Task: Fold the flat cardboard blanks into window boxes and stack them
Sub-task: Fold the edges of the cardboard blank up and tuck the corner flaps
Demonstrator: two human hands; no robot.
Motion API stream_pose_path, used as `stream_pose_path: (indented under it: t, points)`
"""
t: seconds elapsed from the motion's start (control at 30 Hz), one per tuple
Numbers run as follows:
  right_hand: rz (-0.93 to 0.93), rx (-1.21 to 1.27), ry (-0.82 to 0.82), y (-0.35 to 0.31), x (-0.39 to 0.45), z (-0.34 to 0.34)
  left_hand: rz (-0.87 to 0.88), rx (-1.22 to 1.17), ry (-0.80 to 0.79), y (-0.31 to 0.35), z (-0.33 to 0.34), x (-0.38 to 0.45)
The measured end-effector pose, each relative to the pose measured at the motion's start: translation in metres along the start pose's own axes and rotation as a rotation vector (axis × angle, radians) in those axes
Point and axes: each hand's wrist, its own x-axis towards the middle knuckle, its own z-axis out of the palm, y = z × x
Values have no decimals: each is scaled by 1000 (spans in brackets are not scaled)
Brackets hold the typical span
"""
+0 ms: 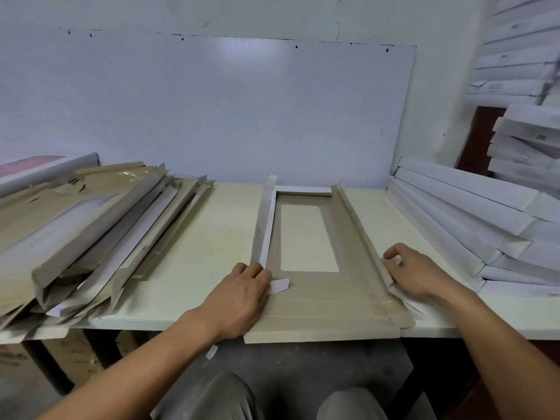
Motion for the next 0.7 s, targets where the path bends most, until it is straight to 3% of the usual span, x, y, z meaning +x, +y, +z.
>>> stream_pose_path:
  t: [0.17, 0.37, 0.5, 0.63, 0.7]
  points:
    - [-134, -87, -169, -29, -10, 9, -13, 52, 0, 3, -2, -1]
    - [-231, -354, -56, -34, -26, 4, -43, 49, 14, 5, -8, 3]
    - [-474, -218, 16, -20, -35, 4, -30, -34, 54, 3, -9, 4]
    - [-533, 92, -251, -13, -48, -11, -5, -114, 53, 3, -10, 4]
    - [-543, 88, -332, -10, -51, -21, -7, -195, 84, 4, -12, 4]
